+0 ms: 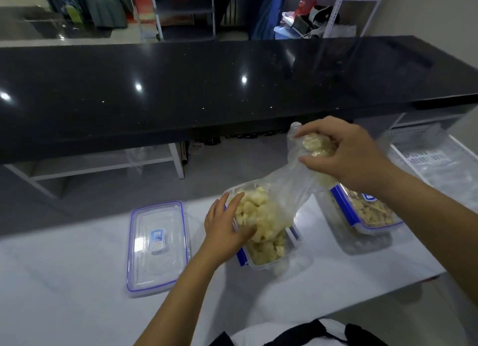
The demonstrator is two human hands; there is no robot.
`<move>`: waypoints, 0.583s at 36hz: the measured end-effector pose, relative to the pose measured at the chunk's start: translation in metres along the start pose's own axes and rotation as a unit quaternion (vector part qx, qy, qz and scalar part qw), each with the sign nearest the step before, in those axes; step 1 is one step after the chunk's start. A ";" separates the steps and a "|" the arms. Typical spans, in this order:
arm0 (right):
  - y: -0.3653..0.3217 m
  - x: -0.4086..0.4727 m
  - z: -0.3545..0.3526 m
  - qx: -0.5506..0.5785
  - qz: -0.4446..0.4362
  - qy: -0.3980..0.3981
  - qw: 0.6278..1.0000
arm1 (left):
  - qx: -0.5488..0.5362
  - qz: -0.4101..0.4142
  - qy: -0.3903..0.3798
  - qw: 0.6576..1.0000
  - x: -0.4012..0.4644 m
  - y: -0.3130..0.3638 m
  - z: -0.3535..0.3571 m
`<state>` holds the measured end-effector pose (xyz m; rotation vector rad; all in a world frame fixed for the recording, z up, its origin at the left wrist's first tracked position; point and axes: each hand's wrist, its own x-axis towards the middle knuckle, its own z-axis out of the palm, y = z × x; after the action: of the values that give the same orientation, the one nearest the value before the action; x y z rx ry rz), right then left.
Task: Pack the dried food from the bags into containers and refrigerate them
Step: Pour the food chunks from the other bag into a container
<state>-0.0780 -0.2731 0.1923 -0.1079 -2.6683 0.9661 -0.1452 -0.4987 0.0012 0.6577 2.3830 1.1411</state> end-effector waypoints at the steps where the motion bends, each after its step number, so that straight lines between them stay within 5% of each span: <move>1: -0.002 0.000 -0.001 -0.004 -0.011 -0.001 1.000 | -0.037 -0.006 -0.041 0.998 -0.002 0.002 -0.010; 4: -0.008 -0.003 0.002 -0.021 -0.041 -0.026 0.999 | -0.178 0.002 -0.088 0.980 -0.003 0.016 -0.045; 9: -0.015 -0.012 0.012 -0.053 -0.083 -0.070 0.993 | -0.253 0.065 -0.038 0.965 0.026 0.064 -0.085; 16: -0.018 -0.017 0.018 -0.058 -0.122 -0.079 0.988 | -0.281 0.128 -0.178 0.934 0.057 0.114 -0.092; 21: -0.005 -0.018 0.020 -0.045 -0.079 -0.066 0.994 | -0.296 0.176 -0.083 0.935 0.064 0.115 -0.097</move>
<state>-0.0666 -0.2922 0.1758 0.1498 -2.7908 0.8299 -0.2226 -0.4570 0.1389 0.9310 1.6773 1.7675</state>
